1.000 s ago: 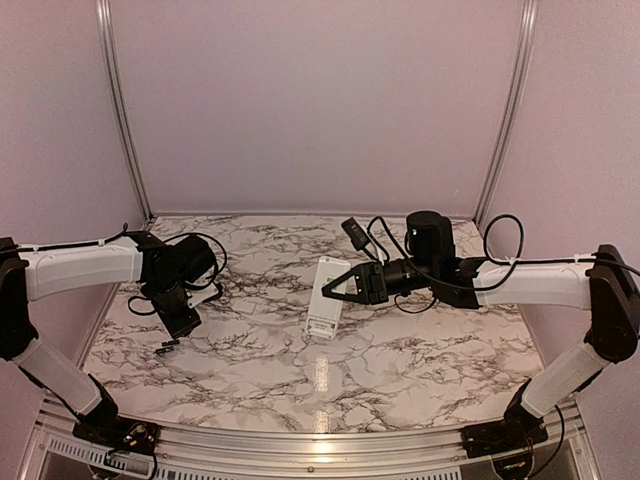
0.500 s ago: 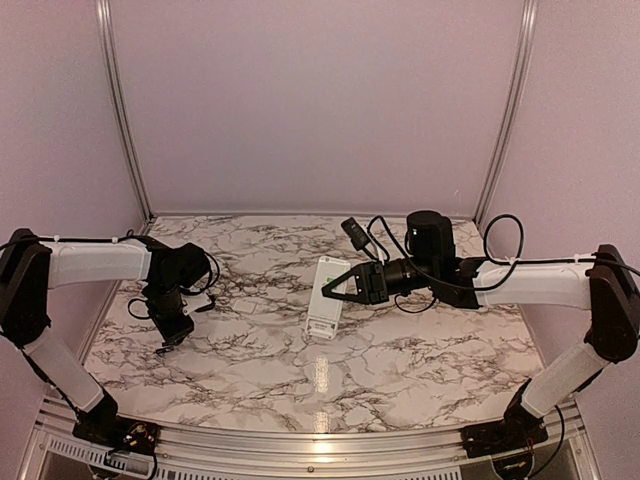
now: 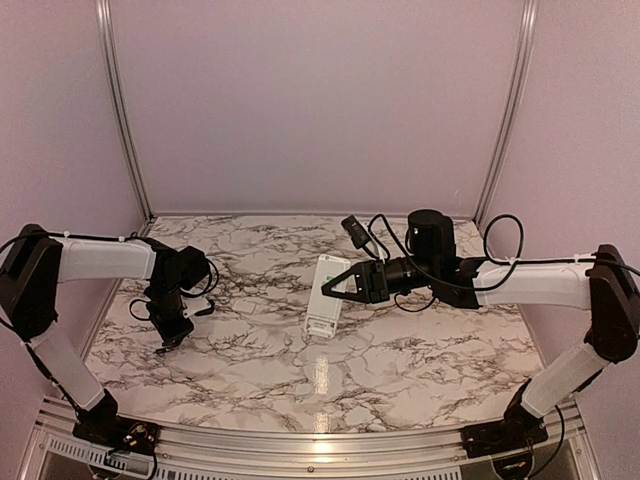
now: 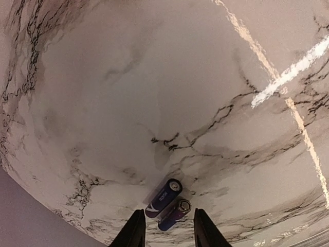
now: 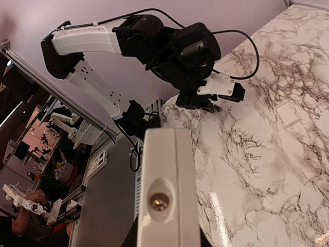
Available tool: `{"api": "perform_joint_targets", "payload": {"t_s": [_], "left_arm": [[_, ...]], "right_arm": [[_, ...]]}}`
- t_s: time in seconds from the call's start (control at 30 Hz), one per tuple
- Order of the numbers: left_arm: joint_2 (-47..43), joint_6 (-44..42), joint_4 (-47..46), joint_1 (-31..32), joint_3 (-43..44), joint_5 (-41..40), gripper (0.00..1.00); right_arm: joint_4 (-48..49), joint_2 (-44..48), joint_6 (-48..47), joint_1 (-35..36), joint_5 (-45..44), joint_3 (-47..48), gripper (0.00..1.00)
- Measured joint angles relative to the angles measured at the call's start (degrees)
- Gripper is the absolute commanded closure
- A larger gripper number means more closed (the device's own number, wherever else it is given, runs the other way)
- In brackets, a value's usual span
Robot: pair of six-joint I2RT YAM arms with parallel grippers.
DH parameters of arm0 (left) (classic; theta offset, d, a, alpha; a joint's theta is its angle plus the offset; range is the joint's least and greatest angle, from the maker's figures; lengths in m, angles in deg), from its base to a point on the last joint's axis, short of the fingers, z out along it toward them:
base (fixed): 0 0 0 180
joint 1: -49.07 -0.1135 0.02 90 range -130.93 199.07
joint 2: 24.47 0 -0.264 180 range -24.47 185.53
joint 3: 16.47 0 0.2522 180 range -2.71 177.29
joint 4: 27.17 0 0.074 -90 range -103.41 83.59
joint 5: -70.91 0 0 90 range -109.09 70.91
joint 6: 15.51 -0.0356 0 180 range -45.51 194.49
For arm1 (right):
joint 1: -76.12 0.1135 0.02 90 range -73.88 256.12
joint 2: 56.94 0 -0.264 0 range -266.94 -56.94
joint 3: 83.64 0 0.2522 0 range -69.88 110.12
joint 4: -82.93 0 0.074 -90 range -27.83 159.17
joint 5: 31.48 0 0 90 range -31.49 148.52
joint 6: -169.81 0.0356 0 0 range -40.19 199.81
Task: Load the batteries into the remote control
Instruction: Pick up the battery from the center of the board.
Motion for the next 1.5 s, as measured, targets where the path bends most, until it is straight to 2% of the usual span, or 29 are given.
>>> {"api": "perform_joint_targets", "payload": {"t_s": [0.67, 1.17, 1.5], "left_arm": [[5.1, -0.4, -0.3, -1.5, 2.0, 0.1, 0.77], [9.3, -0.7, 1.2, -2.2, 5.8, 0.7, 0.94], [13.1, -0.8, 2.0, -2.3, 11.1, 0.7, 1.00]], "right_arm": [[0.0, 0.0, 0.0, 0.0, 0.1, 0.0, 1.00], [0.0, 0.0, -0.1, 0.0, 0.1, 0.5, 1.00], [0.0, -0.3, -0.1, 0.0, 0.0, 0.5, 1.00]]}}
